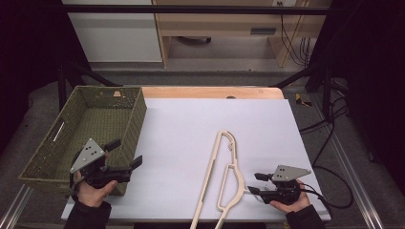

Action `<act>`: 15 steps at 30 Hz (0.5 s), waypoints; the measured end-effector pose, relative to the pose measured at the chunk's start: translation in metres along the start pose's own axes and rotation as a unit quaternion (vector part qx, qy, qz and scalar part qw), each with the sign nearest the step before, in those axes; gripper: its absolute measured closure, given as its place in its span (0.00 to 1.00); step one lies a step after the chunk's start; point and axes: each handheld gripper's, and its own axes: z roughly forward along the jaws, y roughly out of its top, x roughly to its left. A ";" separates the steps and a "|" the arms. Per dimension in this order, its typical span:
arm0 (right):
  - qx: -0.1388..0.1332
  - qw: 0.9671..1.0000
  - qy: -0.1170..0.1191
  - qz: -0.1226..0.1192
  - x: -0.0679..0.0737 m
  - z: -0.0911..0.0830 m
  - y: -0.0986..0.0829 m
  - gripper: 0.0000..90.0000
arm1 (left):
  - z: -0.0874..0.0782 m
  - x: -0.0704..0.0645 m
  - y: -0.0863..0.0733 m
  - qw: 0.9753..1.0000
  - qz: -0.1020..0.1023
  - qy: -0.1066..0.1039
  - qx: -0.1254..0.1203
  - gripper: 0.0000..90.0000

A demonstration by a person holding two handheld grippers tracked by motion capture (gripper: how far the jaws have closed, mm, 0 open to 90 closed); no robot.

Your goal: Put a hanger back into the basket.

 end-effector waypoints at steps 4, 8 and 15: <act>0.019 1.000 0.010 -0.007 0.001 0.005 -0.005 0.61 | 0.001 -0.001 0.000 1.000 0.000 -0.002 0.001 0.06; 0.040 0.999 0.024 -0.023 0.003 0.013 -0.008 0.71 | 0.003 -0.003 -0.001 1.000 0.002 -0.004 0.003 0.06; 0.038 0.998 0.041 -0.025 -0.002 0.016 -0.014 0.85 | 0.008 -0.007 -0.003 1.000 0.007 -0.009 0.011 0.06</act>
